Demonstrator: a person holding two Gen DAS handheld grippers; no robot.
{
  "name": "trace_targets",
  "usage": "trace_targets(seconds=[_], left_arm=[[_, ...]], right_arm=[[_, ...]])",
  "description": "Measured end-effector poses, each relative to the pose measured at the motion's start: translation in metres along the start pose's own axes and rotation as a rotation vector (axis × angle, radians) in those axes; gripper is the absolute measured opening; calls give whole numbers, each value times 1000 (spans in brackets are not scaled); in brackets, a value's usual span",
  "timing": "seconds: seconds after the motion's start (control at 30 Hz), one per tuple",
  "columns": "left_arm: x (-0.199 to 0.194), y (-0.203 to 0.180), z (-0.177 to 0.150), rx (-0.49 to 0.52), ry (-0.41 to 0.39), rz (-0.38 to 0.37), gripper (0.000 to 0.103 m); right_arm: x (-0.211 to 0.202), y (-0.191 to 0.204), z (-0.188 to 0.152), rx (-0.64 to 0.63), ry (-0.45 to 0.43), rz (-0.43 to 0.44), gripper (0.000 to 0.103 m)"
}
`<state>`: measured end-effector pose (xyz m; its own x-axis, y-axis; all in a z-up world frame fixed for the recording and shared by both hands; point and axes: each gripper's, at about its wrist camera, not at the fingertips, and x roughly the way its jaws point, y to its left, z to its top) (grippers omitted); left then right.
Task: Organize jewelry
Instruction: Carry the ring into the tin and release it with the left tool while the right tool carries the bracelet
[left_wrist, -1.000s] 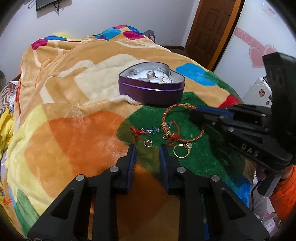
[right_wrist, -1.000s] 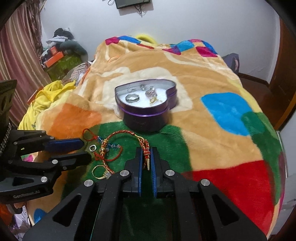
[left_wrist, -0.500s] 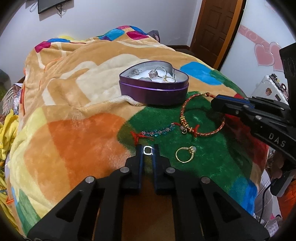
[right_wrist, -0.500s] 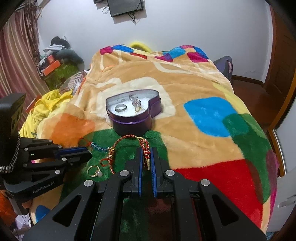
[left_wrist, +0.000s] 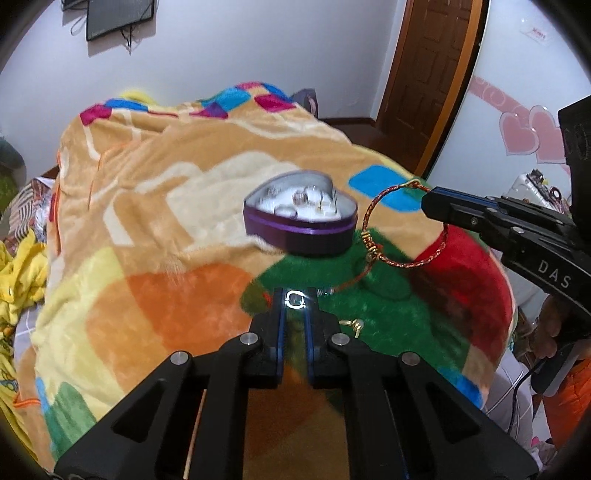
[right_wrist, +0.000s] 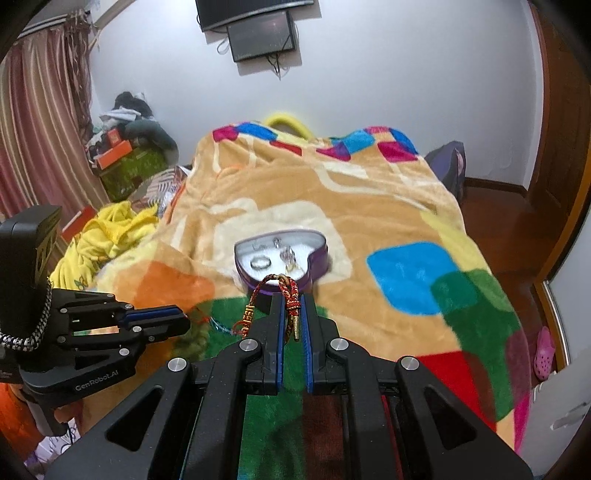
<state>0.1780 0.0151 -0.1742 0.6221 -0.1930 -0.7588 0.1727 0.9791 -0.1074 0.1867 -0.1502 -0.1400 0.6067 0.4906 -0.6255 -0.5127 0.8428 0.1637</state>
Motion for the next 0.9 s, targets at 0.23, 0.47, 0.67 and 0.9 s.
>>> trace_targets(seconds=[0.23, 0.47, 0.67, 0.9], left_arm=[[-12, 5, 16, -4, -54, 5, 8], [-20, 10, 28, -11, -98, 6, 8], [-22, 16, 41, -20, -129, 11, 8], [-15, 23, 53, -29, -143, 5, 8]], right_arm=[[-6, 2, 15, -3, -46, 3, 7], [-5, 3, 27, 8, -82, 8, 7], [3, 5, 38, 13, -101, 3, 7], [20, 5, 48, 14, -94, 12, 7]])
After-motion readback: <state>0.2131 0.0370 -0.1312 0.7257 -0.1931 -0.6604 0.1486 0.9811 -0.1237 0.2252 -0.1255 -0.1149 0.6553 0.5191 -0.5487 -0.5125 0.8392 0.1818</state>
